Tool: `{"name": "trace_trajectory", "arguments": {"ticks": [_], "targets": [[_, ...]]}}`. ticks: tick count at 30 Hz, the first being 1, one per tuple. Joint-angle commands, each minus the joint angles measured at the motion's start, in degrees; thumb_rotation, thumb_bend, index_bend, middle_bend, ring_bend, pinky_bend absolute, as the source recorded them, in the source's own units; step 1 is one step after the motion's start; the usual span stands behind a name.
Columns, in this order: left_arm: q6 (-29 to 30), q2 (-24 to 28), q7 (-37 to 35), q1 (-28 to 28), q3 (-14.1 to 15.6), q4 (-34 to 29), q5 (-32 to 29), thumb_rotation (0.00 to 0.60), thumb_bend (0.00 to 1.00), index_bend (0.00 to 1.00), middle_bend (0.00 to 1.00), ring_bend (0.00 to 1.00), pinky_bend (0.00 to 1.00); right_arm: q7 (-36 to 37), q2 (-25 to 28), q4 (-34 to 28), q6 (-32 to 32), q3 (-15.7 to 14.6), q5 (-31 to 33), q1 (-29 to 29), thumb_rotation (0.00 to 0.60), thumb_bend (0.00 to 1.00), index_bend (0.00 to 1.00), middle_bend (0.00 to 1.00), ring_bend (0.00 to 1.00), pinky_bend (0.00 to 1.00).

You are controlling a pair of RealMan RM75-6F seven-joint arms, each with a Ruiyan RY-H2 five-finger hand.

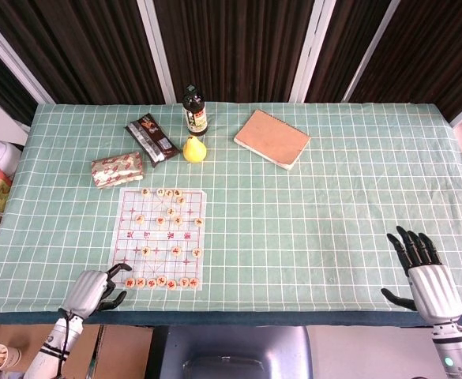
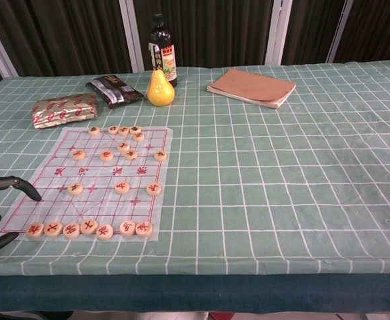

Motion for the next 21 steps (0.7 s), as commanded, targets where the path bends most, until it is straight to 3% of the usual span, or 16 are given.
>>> {"name": "trace_trajectory", "arguments": {"ticks": [1, 21], "targets": [[-0.4, -0.8, 0.3, -0.3, -0.1, 0.2, -0.2, 0.600, 0.33, 0.34, 1.00, 1.00, 1.00, 0.1, 0.0, 0.1, 0.0, 0.0, 0.1, 0.0, 0.600, 0.17, 0.00, 0.00, 0.00, 0.00], [-0.7, -5.7, 6.2, -1.0, -0.5, 4.1, -2.6, 0.600, 0.33, 0.40, 1.00, 1.00, 1.00, -0.1, 0.0, 0.2, -0.3, -0.2, 0.0, -0.1, 0.600, 0.17, 0.00, 0.00, 0.00, 0.00]]}}
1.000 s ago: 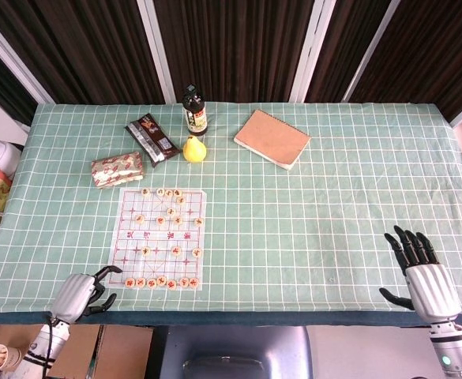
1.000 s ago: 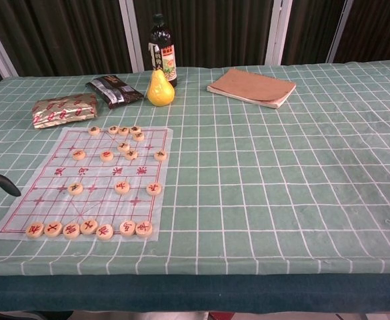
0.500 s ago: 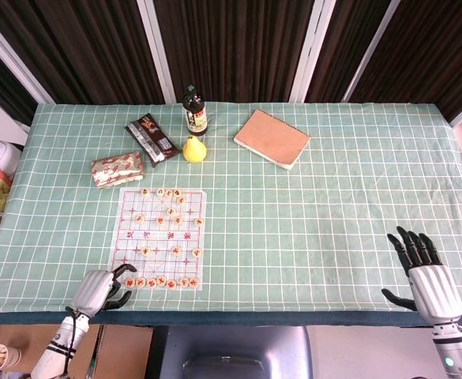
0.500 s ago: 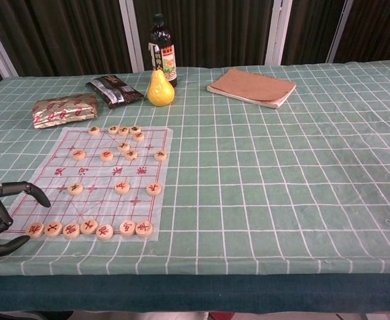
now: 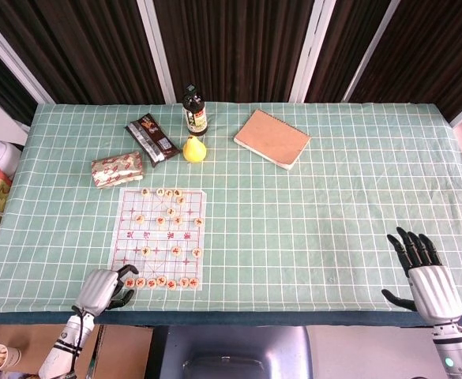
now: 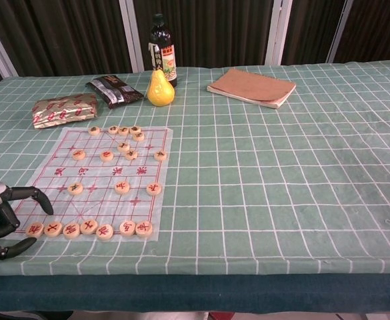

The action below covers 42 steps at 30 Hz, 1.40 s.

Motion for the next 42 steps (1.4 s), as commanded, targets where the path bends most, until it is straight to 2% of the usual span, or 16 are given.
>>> {"name": "trace_trajectory", "arguments": {"ticks": [1, 13, 24, 28, 35, 42], "targets": [[0.1, -0.4, 0.2, 0.1, 0.1, 0.3, -0.2, 0.600, 0.33, 0.40, 1.00, 1.00, 1.00, -0.1, 0.0, 0.0, 0.1, 0.0, -0.1, 0.0, 0.600, 0.17, 0.00, 0.00, 0.00, 0.00], [0.3, -1.1, 1.6, -0.2, 0.0, 2.1, -0.6, 0.600, 0.33, 0.41, 1.00, 1.00, 1.00, 0.5, 0.4, -0.2, -1.3, -0.8, -0.9, 0.5, 0.600, 0.17, 0.00, 0.00, 0.00, 0.00], [0.2, -1.5, 0.4, -0.3, 0.0, 3.4, -0.9, 0.600, 0.31, 0.47, 1.00, 1.00, 1.00, 0.4, 0.6, -0.3, -2.0, -1.2, -1.2, 0.8, 0.600, 0.17, 0.00, 0.00, 0.00, 0.00], [0.6, -1.5, 0.5, -0.3, 0.0, 3.7, -0.7, 0.600, 0.33, 0.53, 1.00, 1.00, 1.00, 0.3, 0.6, -0.3, -2.1, -1.4, -1.5, 0.9, 0.600, 0.17, 0.00, 0.00, 0.00, 0.00], [1.8, -0.7, 0.5, -0.3, -0.7, 2.8, -0.7, 0.600, 0.34, 0.56, 1.00, 1.00, 1.00, 0.3, 0.7, -0.3, -2.1, -1.4, -1.4, 0.9, 0.600, 0.17, 0.00, 0.00, 0.00, 0.00], [2.9, 1.2, 1.4, -1.4, -3.0, -0.8, -1.1, 0.600, 0.34, 0.56, 1.00, 1.00, 1.00, 0.3, 0.6, -0.3, -2.2, -1.5, -1.5, 0.9, 0.600, 0.17, 0.00, 0.00, 0.00, 0.00]]}}
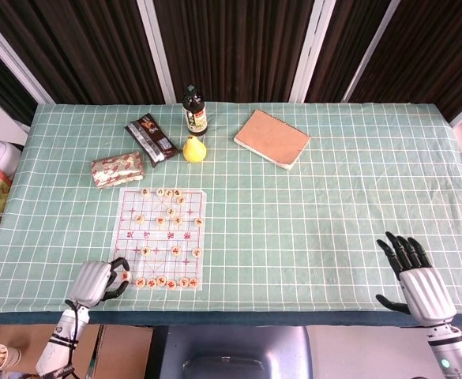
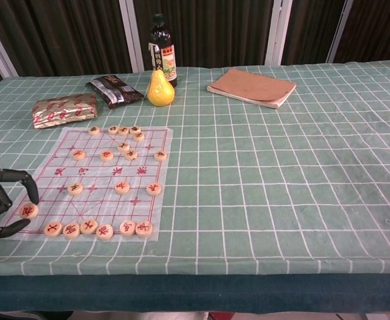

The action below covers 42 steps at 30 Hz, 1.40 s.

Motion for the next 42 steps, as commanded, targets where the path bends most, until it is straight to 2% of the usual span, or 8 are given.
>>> {"name": "trace_trajectory", "arguments": {"ticks": [1, 5, 12, 18, 27, 33, 42], "targets": [[0.5, 0.8, 0.7, -0.9, -1.6, -2.1, -0.4, 0.600, 0.34, 0.56, 1.00, 1.00, 1.00, -0.1, 0.0, 0.0, 0.0, 0.0, 0.0, 0.0, 0.600, 0.17, 0.00, 0.00, 0.00, 0.00], [0.0, 0.0, 2.3, -2.7, -4.7, -4.8, -2.3, 0.600, 0.35, 0.56, 1.00, 1.00, 1.00, -0.6, -0.2, -0.1, -0.3, 0.0, 0.1, 0.1, 0.600, 0.17, 0.00, 0.00, 0.00, 0.00], [-5.0, -2.3, 9.4, -6.3, -7.8, -5.9, -8.4, 0.600, 0.35, 0.54, 1.00, 1.00, 1.00, -0.6, -0.2, -0.1, -0.6, 0.0, 0.3, 0.3, 0.600, 0.17, 0.00, 0.00, 0.00, 0.00], [-6.8, -3.0, 12.9, -7.3, -7.4, -6.8, -11.3, 0.600, 0.35, 0.53, 1.00, 1.00, 1.00, 0.2, 0.1, 0.1, 0.0, 0.0, 0.3, 0.0, 0.600, 0.17, 0.00, 0.00, 0.00, 0.00], [-7.2, -4.5, 13.2, -8.2, -7.0, -7.1, -12.2, 0.600, 0.35, 0.51, 1.00, 1.00, 1.00, 0.5, 0.4, -0.1, 0.2, -0.1, 0.2, -0.2, 0.600, 0.17, 0.00, 0.00, 0.00, 0.00], [-8.7, -6.7, 15.9, -9.8, -7.7, -5.2, -14.8, 0.600, 0.35, 0.51, 1.00, 1.00, 1.00, 0.6, 0.6, -0.3, 0.0, 0.0, 0.6, -0.1, 0.600, 0.17, 0.00, 0.00, 0.00, 0.00], [-9.1, -7.1, 16.1, -10.4, -7.5, -3.8, -16.3, 0.600, 0.35, 0.50, 1.00, 1.00, 1.00, 1.0, 0.8, -0.2, 0.0, -0.1, 0.8, -0.3, 0.600, 0.17, 0.00, 0.00, 0.00, 0.00]]}}
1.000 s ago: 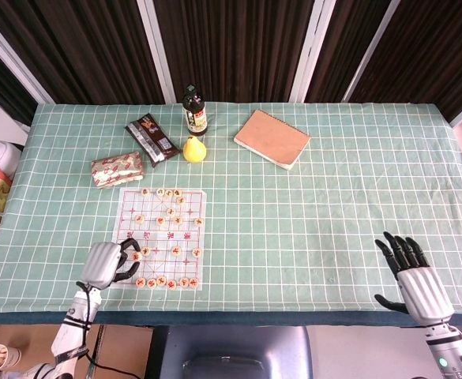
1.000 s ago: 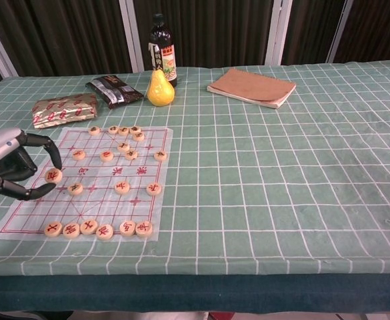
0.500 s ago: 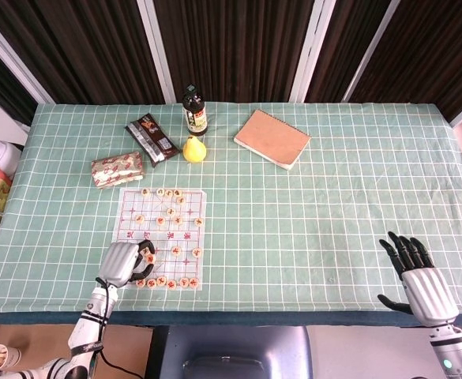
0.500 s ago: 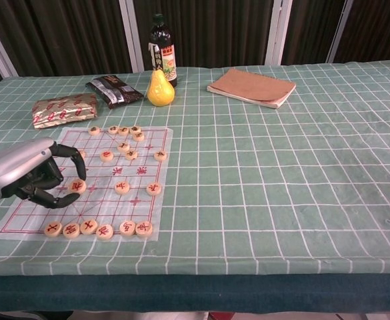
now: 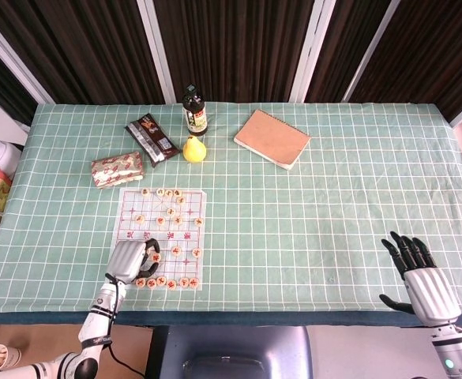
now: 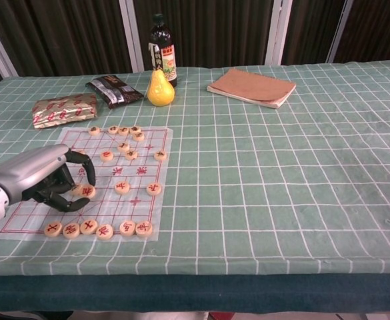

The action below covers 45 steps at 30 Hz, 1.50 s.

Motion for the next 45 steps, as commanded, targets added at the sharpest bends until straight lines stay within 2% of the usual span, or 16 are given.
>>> {"name": "trace_trajectory", "arguments": {"ticks": [1, 18, 24, 32, 37, 41, 43, 44, 45], "targets": [[0.0, 0.2, -0.1, -0.1, 0.1, 0.0, -0.1, 0.600, 0.35, 0.50, 1.00, 1.00, 1.00, 0.0, 0.0, 0.0, 0.1, -0.1, -0.1, 0.0, 0.600, 0.17, 0.00, 0.00, 0.00, 0.00], [-0.1, 0.6, -0.1, -0.3, 1.1, 0.3, -1.0, 0.600, 0.35, 0.48, 1.00, 1.00, 1.00, 0.2, 0.0, 0.1, -0.2, -0.2, -0.4, 0.1, 0.600, 0.17, 0.00, 0.00, 0.00, 0.00], [0.4, 0.8, -0.6, -0.2, 1.5, -0.2, -0.5, 0.600, 0.36, 0.43, 1.00, 1.00, 1.00, 0.3, 0.0, 0.1, 0.0, -0.1, -0.3, 0.0, 0.600, 0.17, 0.00, 0.00, 0.00, 0.00], [0.6, 1.0, -0.5, -0.3, 1.8, -0.7, -0.4, 0.600, 0.36, 0.40, 1.00, 1.00, 1.00, 0.3, 0.0, 0.1, 0.2, -0.1, -0.3, -0.1, 0.600, 0.17, 0.00, 0.00, 0.00, 0.00], [3.7, 2.8, -1.2, 0.4, 2.2, -3.7, 2.6, 0.600, 0.36, 0.40, 1.00, 1.00, 1.00, 0.4, 0.0, 0.1, 0.2, 0.0, -0.2, -0.1, 0.600, 0.17, 0.00, 0.00, 0.00, 0.00], [10.2, 8.1, -3.3, 2.8, 3.9, -11.4, 10.0, 0.600, 0.35, 0.40, 1.00, 1.00, 1.00, 0.9, 0.2, 0.1, 1.0, -0.1, -0.4, -0.5, 0.600, 0.17, 0.00, 0.00, 0.00, 0.00], [11.0, 9.0, -3.7, 3.2, 4.3, -12.4, 11.1, 0.600, 0.35, 0.38, 1.00, 1.00, 1.00, 1.0, 0.3, 0.1, 1.1, -0.1, -0.4, -0.5, 0.600, 0.17, 0.00, 0.00, 0.00, 0.00], [11.5, 9.5, -4.0, 3.4, 4.4, -13.0, 11.7, 0.600, 0.35, 0.37, 0.98, 1.00, 1.00, 1.0, 0.3, 0.1, 1.2, -0.1, -0.5, -0.6, 0.600, 0.17, 0.00, 0.00, 0.00, 0.00], [12.9, 10.7, -4.6, 4.0, 4.9, -14.2, 13.2, 0.600, 0.35, 0.33, 0.91, 0.95, 0.96, 1.2, 0.3, 0.1, 1.3, -0.1, -0.5, -0.6, 0.600, 0.17, 0.00, 0.00, 0.00, 0.00]]}}
